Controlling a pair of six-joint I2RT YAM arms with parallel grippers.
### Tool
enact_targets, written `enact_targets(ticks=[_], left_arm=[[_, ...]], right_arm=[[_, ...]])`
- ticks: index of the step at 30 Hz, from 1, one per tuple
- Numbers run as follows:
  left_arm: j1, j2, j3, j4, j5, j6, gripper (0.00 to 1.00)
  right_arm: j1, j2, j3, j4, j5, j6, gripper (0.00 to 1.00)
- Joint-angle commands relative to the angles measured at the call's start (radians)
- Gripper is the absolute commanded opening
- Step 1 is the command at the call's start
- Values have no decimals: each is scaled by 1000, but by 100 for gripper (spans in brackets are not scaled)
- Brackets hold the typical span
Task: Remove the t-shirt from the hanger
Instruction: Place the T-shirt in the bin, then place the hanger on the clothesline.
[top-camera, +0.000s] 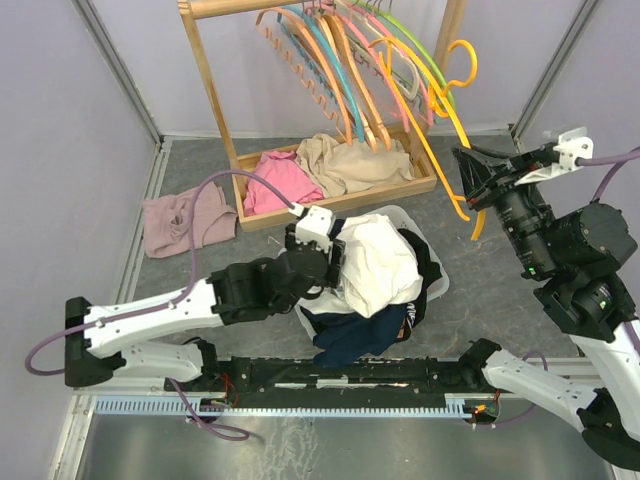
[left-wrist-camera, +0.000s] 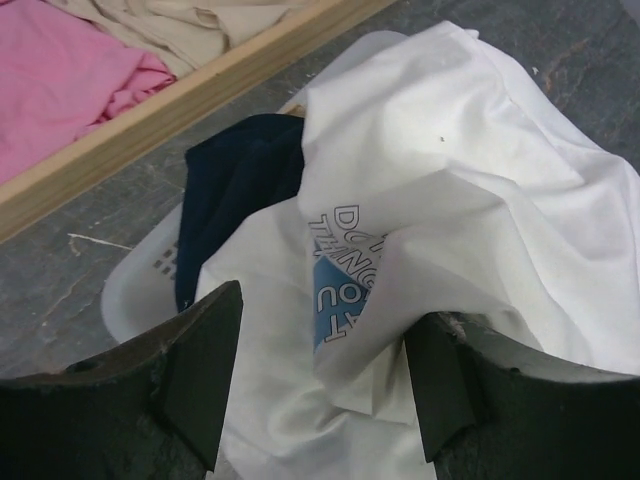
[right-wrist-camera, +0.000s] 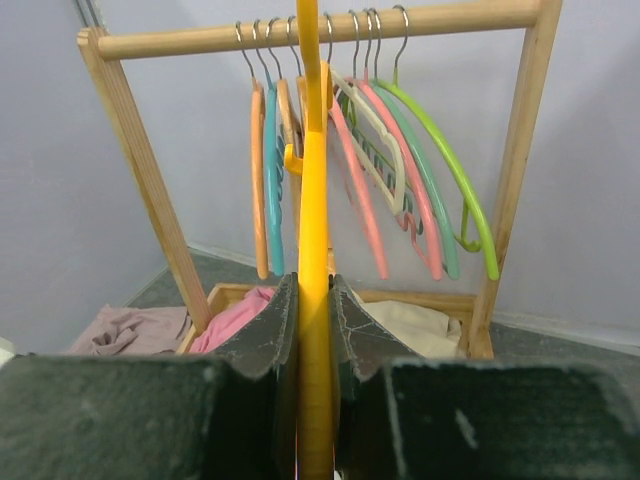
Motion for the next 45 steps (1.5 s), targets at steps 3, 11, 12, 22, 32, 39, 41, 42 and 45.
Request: enact_targets(ticks=[3, 11, 12, 22, 32, 39, 41, 42, 45], left_arm=[[-5, -128, 18, -48, -182, 30, 74], [-4, -194, -25, 34, -182, 70, 85], [-4, -191, -27, 45, -163, 80, 85], [-4, -239, -32, 106, -9, 164, 87], [-4, -353, -40, 122, -67, 182, 87], [-4, -362, -77, 105, -322, 113, 93], [-3, -343, -76, 95, -403, 93, 96], [-3, -333, -76, 98, -434, 92, 99], [2, -302, -64, 106, -473, 106, 99]], right_arm=[[2, -16, 28, 105, -9, -25, 2], [1, -5, 22, 133, -21, -23, 2], [1, -4, 20, 134, -21, -23, 2], [1, -8, 20, 130, -32, -22, 2], [1, 18, 28, 158, -72, -18, 2], [1, 76, 33, 205, -183, 26, 2], [1, 103, 40, 216, -212, 39, 2], [1, 118, 44, 223, -225, 48, 2], [1, 170, 60, 239, -258, 70, 2]])
